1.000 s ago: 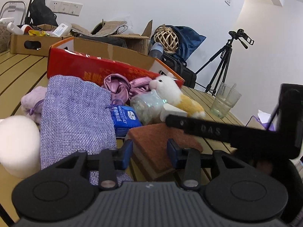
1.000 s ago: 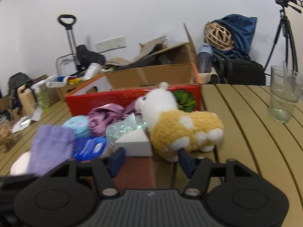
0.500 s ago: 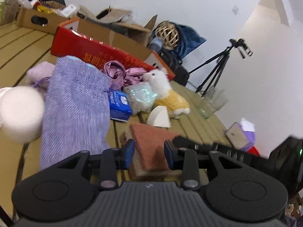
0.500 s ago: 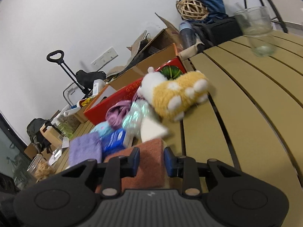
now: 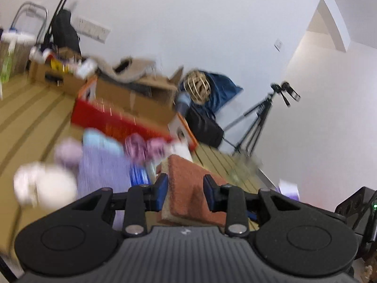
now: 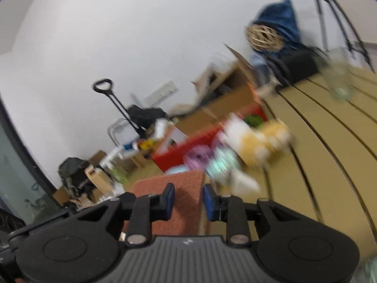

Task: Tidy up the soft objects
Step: 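Lift the brown sponge block and carry it into the cardboard box, then open both grippers to release the block inside the box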

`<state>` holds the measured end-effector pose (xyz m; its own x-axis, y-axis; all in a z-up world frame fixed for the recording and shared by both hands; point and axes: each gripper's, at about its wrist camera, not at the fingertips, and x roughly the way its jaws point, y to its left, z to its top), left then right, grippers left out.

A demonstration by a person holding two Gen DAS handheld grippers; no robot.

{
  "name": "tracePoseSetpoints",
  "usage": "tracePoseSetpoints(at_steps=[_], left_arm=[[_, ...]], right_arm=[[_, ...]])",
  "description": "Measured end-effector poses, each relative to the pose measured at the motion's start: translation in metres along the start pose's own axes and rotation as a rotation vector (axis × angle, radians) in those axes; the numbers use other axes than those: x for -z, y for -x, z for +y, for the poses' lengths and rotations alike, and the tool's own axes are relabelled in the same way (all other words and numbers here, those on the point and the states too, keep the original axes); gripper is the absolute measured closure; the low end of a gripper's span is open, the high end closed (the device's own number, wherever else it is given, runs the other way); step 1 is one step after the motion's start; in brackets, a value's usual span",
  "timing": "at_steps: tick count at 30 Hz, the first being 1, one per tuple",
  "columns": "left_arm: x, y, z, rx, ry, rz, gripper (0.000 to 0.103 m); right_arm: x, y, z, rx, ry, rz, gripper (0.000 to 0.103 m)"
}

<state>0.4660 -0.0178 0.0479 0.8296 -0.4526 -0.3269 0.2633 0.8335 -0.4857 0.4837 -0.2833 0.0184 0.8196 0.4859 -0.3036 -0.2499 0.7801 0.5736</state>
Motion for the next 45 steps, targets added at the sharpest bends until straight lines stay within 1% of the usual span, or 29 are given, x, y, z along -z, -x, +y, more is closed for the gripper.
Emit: tracePoseSetpoints(at_steps=[2,4,6,8,10,11,12,14,17,19,20,21,22,24,26,28,29,30,31,32,34,36,40,41,42,44,45], left_arm=[[-0.039,-0.019,0.010,-0.012,0.031,-0.008,0.070],[-0.077,-0.043,0.024,-0.024,0.060,-0.009,0.070],[-0.111,-0.070,0.042,-0.037,0.081,-0.003,0.070],[-0.143,-0.105,0.064,-0.056,0.106,0.025,0.070],[-0.172,-0.147,0.086,-0.084,0.123,0.058,0.070],[-0.185,-0.172,0.097,-0.112,0.131,0.077,0.070],[-0.192,-0.193,0.107,-0.135,0.129,0.097,0.070],[-0.204,-0.235,0.127,-0.214,0.125,0.131,0.070],[-0.209,-0.287,0.155,-0.298,0.106,0.177,0.069],[-0.207,-0.312,0.169,-0.357,0.079,0.222,0.069],[-0.206,-0.320,0.175,-0.388,0.070,0.227,0.069],[-0.204,-0.322,0.179,-0.396,0.061,0.220,0.069],[-0.203,-0.322,0.181,-0.381,0.058,0.213,0.068],[-0.203,-0.321,0.183,-0.361,0.060,0.206,0.065],[-0.202,-0.315,0.180,-0.357,0.051,0.191,0.061],[-0.204,-0.305,0.174,-0.344,0.060,0.183,0.061],[-0.206,-0.300,0.170,-0.343,0.061,0.180,0.061],[-0.208,-0.290,0.163,-0.346,0.056,0.173,0.061],[-0.210,-0.279,0.156,-0.345,0.045,0.166,0.061],[-0.213,-0.267,0.149,-0.343,0.034,0.160,0.058],[-0.220,-0.241,0.136,-0.331,0.013,0.143,0.051],[-0.226,-0.211,0.119,-0.333,-0.027,0.124,0.040],[-0.241,-0.152,0.089,-0.384,-0.083,0.077,0.034],[-0.242,-0.137,0.081,-0.387,-0.098,0.065,0.028],[-0.242,-0.121,0.074,-0.392,-0.112,0.048,0.025],[-0.238,-0.087,0.061,-0.400,-0.128,0.011,0.024],[-0.234,-0.072,0.057,-0.392,-0.135,0.000,0.021]], right_arm=[[-0.028,-0.028,0.014,-0.019,0.052,-0.014,0.077],[-0.058,-0.066,0.027,-0.040,0.129,-0.030,0.077],[-0.085,-0.110,0.029,-0.057,0.121,-0.012,0.077],[-0.113,-0.156,0.026,-0.070,0.096,0.026,0.077],[-0.139,-0.209,0.020,-0.064,0.081,0.064,0.077],[-0.151,-0.236,0.016,-0.056,0.069,0.086,0.077],[-0.157,-0.260,0.009,-0.051,0.045,0.111,0.077],[-0.170,-0.315,-0.006,-0.025,-0.005,0.185,0.077],[-0.177,-0.385,-0.018,0.014,-0.049,0.267,0.074],[-0.178,-0.424,-0.026,0.064,-0.052,0.292,0.074],[-0.174,-0.436,-0.029,0.085,-0.040,0.311,0.073],[-0.170,-0.446,-0.030,0.112,-0.019,0.323,0.070],[-0.165,-0.452,-0.031,0.139,0.004,0.330,0.067],[-0.159,-0.457,-0.033,0.150,0.026,0.340,0.058],[-0.157,-0.454,-0.032,0.156,0.045,0.339,0.055],[-0.156,-0.441,-0.019,0.157,0.123,0.286,0.055],[-0.157,-0.433,-0.012,0.160,0.174,0.260,0.051],[-0.157,-0.425,-0.002,0.162,0.222,0.246,0.050],[-0.159,-0.414,0.005,0.157,0.248,0.236,0.050],[-0.162,-0.402,0.011,0.145,0.259,0.224,0.050],[-0.170,-0.370,0.024,0.111,0.283,0.204,0.047],[-0.177,-0.335,0.033,0.111,0.308,0.177,0.040],[-0.187,-0.260,0.044,0.148,0.348,0.147,0.037],[-0.188,-0.243,0.045,0.154,0.345,0.138,0.033],[-0.189,-0.223,0.045,0.162,0.339,0.128,0.029],[-0.187,-0.184,0.048,0.176,0.337,0.106,0.028],[-0.185,-0.167,0.049,0.178,0.335,0.095,0.028]])
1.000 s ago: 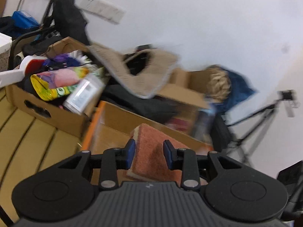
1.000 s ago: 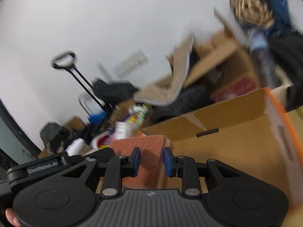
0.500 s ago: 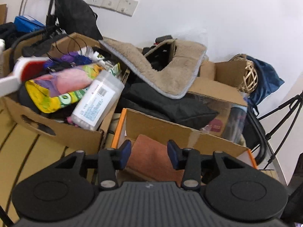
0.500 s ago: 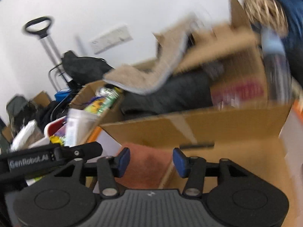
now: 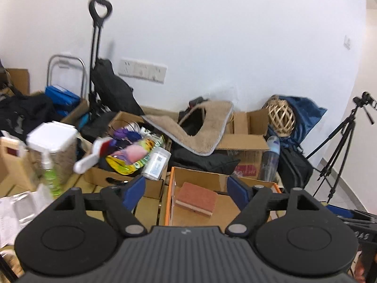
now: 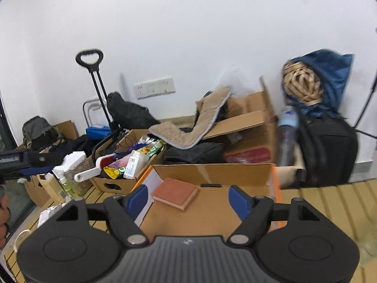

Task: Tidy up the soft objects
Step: 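Open both grippers to release the block inside the box, then move both grippers back over the table items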

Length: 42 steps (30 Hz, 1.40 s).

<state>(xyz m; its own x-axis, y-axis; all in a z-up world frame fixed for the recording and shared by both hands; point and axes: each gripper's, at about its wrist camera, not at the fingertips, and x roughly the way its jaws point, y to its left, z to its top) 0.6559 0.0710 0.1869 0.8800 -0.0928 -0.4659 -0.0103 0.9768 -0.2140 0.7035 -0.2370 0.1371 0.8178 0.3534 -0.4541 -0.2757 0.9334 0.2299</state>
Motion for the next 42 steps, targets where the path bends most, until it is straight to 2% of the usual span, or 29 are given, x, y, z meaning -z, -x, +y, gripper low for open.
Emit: tracePoseSetpoints(at_steps=[2,5,7,9,12,16,19,20,23,25,27,30,33,36,42], left_arm=[[0.010,0.033,0.001,0.008,-0.049,-0.037,0.020],[0.027,0.080,0.008,-0.020,-0.102,-0.092,0.018],[0.041,0.110,0.014,-0.004,-0.109,-0.115,0.014],[0.061,0.138,0.020,0.000,-0.126,-0.131,0.005],[0.103,0.181,0.023,-0.027,-0.179,-0.176,0.002],[0.174,0.240,0.023,-0.024,-0.267,-0.246,0.000],[0.223,0.279,0.023,-0.072,-0.328,-0.299,0.000],[0.236,0.291,0.024,-0.082,-0.328,-0.301,0.000],[0.275,0.329,0.023,-0.052,-0.332,-0.318,0.000],[0.301,0.349,0.021,-0.040,-0.380,-0.343,0.000],[0.317,0.360,0.019,-0.043,-0.394,-0.356,0.000],[0.324,0.361,0.018,-0.019,-0.419,-0.328,0.000],[0.323,0.357,0.017,-0.028,-0.404,-0.333,0.000],[0.324,0.350,0.021,-0.030,-0.403,-0.324,0.000],[0.324,0.312,0.038,-0.059,-0.356,-0.244,0.000]], right_arm=[[0.009,0.038,-0.002,0.000,-0.008,-0.025,0.027],[0.028,0.092,-0.003,0.032,0.014,-0.067,0.025],[0.042,0.125,-0.001,0.048,0.045,-0.088,0.024],[0.058,0.158,0.003,0.065,0.082,-0.112,0.020],[0.088,0.205,0.009,0.094,0.104,-0.166,0.017],[0.147,0.265,0.025,0.119,0.145,-0.238,0.015],[0.190,0.301,0.043,0.161,0.207,-0.277,0.014],[0.203,0.312,0.049,0.170,0.218,-0.292,0.010],[0.249,0.344,0.069,0.176,0.247,-0.336,0.000],[0.284,0.363,0.084,0.191,0.282,-0.351,0.000],[0.310,0.376,0.095,0.182,0.281,-0.359,0.000],[0.326,0.379,0.109,0.105,0.286,-0.298,0.000],[0.327,0.381,0.122,0.100,0.327,-0.317,0.000],[0.325,0.376,0.123,0.090,0.311,-0.331,0.000],[0.326,0.332,0.115,0.109,0.253,-0.249,0.002]])
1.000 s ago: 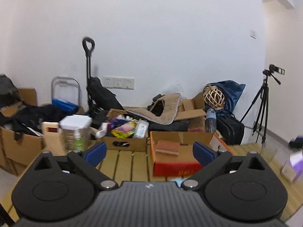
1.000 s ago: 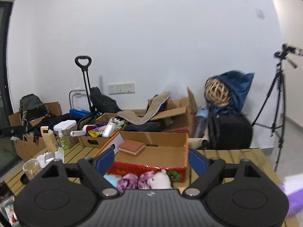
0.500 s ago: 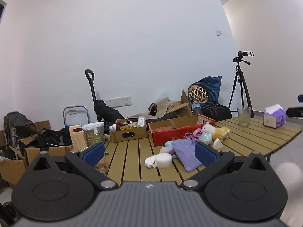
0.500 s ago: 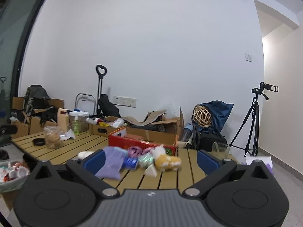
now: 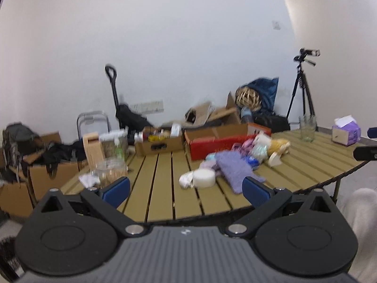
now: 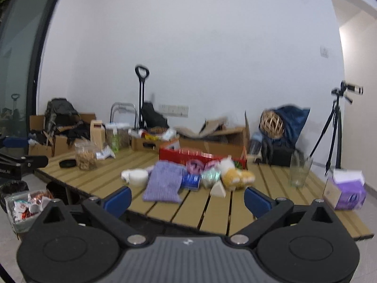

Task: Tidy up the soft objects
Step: 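Move both grippers back over the table items, then close both grippers on the white crumpled tissue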

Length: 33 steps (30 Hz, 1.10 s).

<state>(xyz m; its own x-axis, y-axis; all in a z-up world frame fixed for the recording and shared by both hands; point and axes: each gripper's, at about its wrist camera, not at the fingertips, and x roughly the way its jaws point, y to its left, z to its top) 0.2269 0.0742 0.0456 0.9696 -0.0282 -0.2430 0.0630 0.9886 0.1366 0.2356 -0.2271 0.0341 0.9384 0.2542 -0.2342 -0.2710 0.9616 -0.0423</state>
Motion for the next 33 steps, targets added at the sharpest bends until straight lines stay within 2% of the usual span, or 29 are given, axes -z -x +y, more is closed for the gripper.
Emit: tracePoseSetpoints(at_steps=[5,10,14,19,22,25,26,27,28,29,32,33], left_arm=[[0.008,-0.055,0.008,0.011,0.034,0.070,0.000],[0.014,-0.127,0.014,0.001,0.075,0.144,0.001],[0.015,-0.190,0.023,-0.015,0.123,0.212,0.024],[0.007,-0.265,0.035,-0.028,0.179,0.272,0.036],[0.005,-0.298,0.037,0.005,0.165,0.300,0.036],[0.006,-0.319,0.034,0.035,0.148,0.329,0.037],[0.007,-0.325,0.033,0.049,0.146,0.343,0.046],[0.008,-0.329,0.030,0.066,0.141,0.355,0.062],[0.009,-0.331,0.029,0.075,0.135,0.369,0.071],[0.009,-0.332,0.026,0.077,0.126,0.372,0.087],[0.007,-0.326,0.020,0.064,0.120,0.351,0.093],[0.006,-0.326,0.021,0.055,0.128,0.349,0.093]], right_arm=[[0.008,-0.048,0.002,0.004,-0.015,0.067,0.003],[0.004,-0.103,-0.004,-0.001,-0.059,0.107,0.007],[-0.001,-0.155,-0.012,0.035,-0.037,0.134,0.008],[-0.009,-0.232,-0.044,0.080,-0.124,0.166,0.013],[-0.014,-0.277,-0.067,0.119,-0.183,0.193,0.025],[-0.013,-0.312,-0.077,0.128,-0.171,0.234,0.037],[-0.011,-0.320,-0.077,0.137,-0.161,0.249,0.045],[-0.008,-0.329,-0.079,0.142,-0.160,0.267,0.052],[-0.005,-0.334,-0.081,0.145,-0.166,0.279,0.057],[-0.001,-0.339,-0.082,0.153,-0.172,0.295,0.067],[0.005,-0.340,-0.085,0.119,-0.190,0.305,0.081],[0.005,-0.339,-0.085,0.111,-0.186,0.300,0.081]])
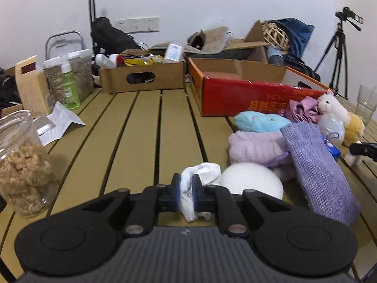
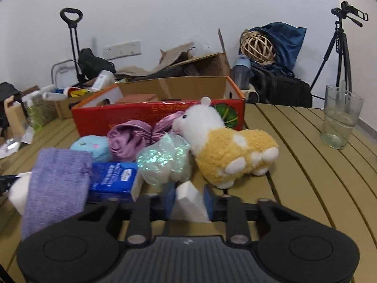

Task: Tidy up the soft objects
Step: 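Close both grippers on the white crumpled tissue, then carry the white tissue up into the cardboard box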

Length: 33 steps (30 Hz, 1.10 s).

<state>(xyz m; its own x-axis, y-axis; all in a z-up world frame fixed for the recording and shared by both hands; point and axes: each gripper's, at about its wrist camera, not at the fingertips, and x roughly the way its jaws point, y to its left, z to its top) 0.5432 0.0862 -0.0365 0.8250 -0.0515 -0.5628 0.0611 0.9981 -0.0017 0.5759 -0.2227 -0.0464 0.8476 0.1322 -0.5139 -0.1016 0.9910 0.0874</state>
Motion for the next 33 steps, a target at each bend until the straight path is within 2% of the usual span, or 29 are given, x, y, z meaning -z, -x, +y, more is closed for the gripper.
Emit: tracePoseSetpoints(at_steps=[3,6,10,13,19,23,28,33], left_arm=[[-0.003,0.009,0.003,-0.033,0.035,-0.016,0.094],[-0.005,0.036,0.005,-0.071,0.060,-0.065,0.094],[-0.006,0.086,0.013,-0.011,0.158,-0.105,0.094],[-0.002,0.129,0.007,0.002,0.172,-0.153,0.094],[0.014,0.229,-0.020,0.070,0.138,-0.285,0.094],[0.031,0.274,-0.038,0.114,0.124,-0.337,0.094],[0.036,0.299,-0.052,0.157,0.098,-0.366,0.094],[0.029,0.282,-0.060,0.170,0.069,-0.356,0.094]], right_arm=[[0.002,0.001,-0.002,-0.012,0.005,-0.006,0.084],[0.001,0.018,-0.005,-0.010,-0.011,-0.039,0.085],[0.005,0.078,-0.007,-0.037,-0.037,-0.116,0.085],[0.016,0.126,-0.007,-0.054,-0.040,-0.138,0.084],[0.040,0.228,-0.005,-0.074,-0.023,-0.231,0.084],[0.048,0.287,0.001,-0.086,0.010,-0.306,0.084],[0.049,0.329,0.009,-0.087,0.064,-0.373,0.084],[0.048,0.320,0.011,-0.109,0.079,-0.365,0.084]])
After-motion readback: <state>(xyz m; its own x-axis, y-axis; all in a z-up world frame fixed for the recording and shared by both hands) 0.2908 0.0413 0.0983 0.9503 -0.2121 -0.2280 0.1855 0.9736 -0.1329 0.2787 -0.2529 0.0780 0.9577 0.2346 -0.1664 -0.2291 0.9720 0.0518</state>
